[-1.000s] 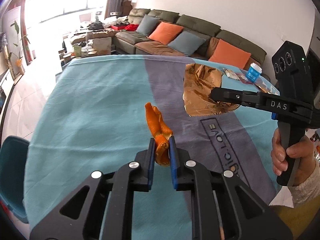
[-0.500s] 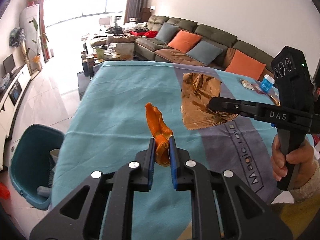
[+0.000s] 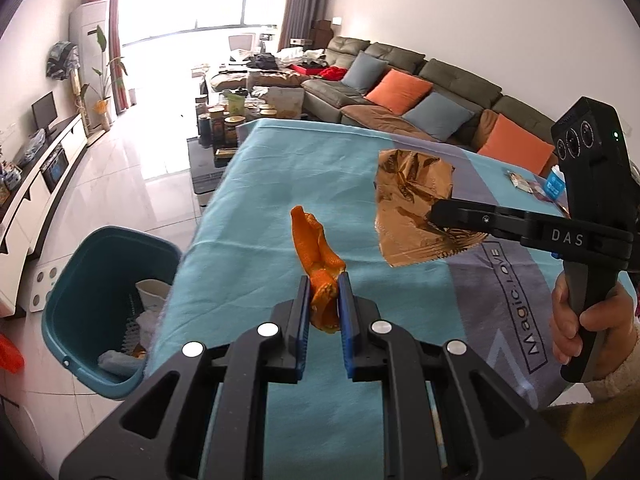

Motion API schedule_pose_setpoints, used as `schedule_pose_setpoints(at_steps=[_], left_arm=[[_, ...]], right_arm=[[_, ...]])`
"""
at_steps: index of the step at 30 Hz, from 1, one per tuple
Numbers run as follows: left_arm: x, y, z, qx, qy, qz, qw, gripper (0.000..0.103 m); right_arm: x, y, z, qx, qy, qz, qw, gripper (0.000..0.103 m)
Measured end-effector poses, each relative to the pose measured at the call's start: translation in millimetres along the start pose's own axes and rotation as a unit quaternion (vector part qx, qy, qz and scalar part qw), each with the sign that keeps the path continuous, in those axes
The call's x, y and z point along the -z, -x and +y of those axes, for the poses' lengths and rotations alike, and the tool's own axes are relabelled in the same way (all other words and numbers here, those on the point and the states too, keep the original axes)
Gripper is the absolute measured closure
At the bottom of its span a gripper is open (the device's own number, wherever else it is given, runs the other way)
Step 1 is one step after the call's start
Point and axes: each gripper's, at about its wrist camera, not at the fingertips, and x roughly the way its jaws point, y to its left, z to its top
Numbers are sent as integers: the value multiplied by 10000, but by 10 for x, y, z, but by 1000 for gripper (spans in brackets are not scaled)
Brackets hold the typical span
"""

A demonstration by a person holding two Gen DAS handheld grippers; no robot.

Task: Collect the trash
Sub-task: 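Lift and carry the orange peel and gold wrapper with both grippers over the teal bin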

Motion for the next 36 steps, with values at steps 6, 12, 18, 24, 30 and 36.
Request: schedule_pose_setpoints(at_steps=[6, 12, 18, 24, 30, 36], left_arm=[[24, 83, 133, -146, 118, -59, 9998, 89], [38, 153, 247, -276, 217, -110, 9993, 89], [48, 212, 320, -405, 297, -161, 9986, 89], [63, 271, 444, -519, 395, -199, 9977, 89], [73, 292, 536, -632, 480, -217, 9966, 89], [98, 322, 620, -708, 568, -240, 9956, 89]], right_arm=[[-12, -110, 70, -68, 68, 77, 9999, 85], [-22, -201, 144, -162, 132, 158, 9997, 85], [-42, -293, 213, -238, 223, 221, 9992, 85], [-86, -413, 295, -317, 325, 307, 9985, 85], [-138, -543, 380, -464, 355, 410, 9975, 85], [-165, -647, 497, -528, 446, 495, 9964, 85]])
